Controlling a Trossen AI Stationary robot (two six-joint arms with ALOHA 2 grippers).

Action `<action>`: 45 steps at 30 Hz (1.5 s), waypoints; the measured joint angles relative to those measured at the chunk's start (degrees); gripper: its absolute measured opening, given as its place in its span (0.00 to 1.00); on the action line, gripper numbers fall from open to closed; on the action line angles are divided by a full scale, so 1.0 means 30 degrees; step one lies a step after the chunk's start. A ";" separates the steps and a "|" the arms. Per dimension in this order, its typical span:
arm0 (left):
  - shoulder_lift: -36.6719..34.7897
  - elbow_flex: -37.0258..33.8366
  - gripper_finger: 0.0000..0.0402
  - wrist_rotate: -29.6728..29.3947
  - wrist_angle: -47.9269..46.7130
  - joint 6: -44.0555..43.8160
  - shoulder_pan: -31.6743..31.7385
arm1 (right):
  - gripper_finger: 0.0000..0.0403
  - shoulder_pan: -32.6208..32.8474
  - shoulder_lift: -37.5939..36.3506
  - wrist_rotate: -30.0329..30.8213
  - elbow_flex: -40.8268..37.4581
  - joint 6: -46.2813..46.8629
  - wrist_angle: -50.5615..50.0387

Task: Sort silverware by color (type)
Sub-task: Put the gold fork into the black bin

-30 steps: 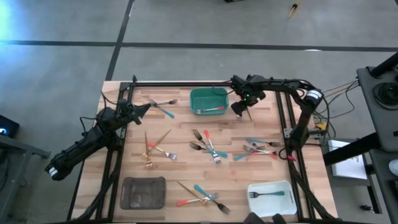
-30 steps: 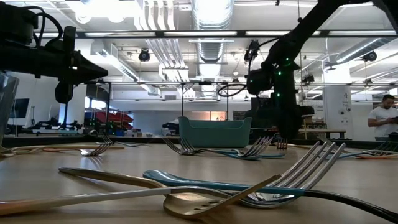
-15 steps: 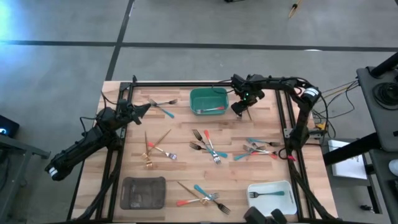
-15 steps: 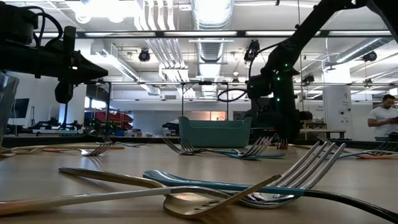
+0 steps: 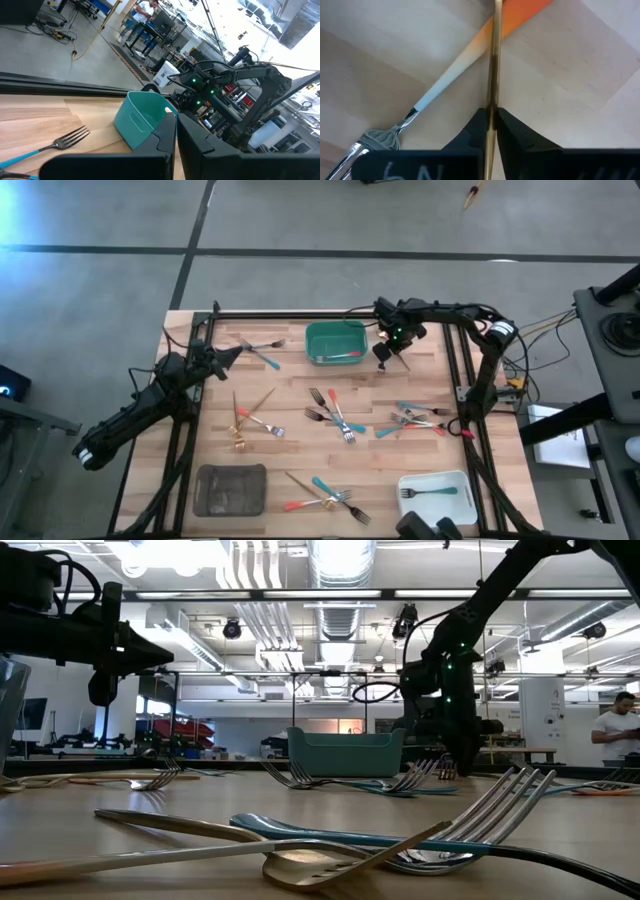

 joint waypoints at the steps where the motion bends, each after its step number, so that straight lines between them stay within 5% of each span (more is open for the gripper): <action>1: 0.0001 -0.0001 0.00 -0.0006 0.0000 0.0000 -0.0006 | 0.04 -0.0019 -0.0253 -0.0084 -0.0019 0.0028 -0.0099; 10: 0.0007 0.0000 0.00 0.0000 0.0000 0.0000 0.0000 | 0.03 0.0319 -0.4538 -0.1012 0.0338 0.1900 -0.0351; 22: 0.0006 -0.0006 0.00 0.0000 0.0000 0.0002 0.0000 | 0.03 0.3479 -1.0013 -0.0941 0.0345 0.4589 0.1652; 33: 0.0000 -0.0015 0.00 -0.1543 0.0537 -0.0230 0.0000 | 0.03 0.4338 -1.0376 -0.0887 0.0360 0.4045 0.2140; 40: 0.0073 -0.0015 0.00 -0.1602 0.0916 -0.1712 -0.0001 | 0.03 0.5515 -1.0124 -0.2617 0.0360 0.3980 0.2196; 45: 0.0747 -0.0015 0.00 0.1976 0.3877 -0.4770 -0.0443 | 0.03 0.8026 -1.0116 -0.2645 0.0352 0.3746 0.3939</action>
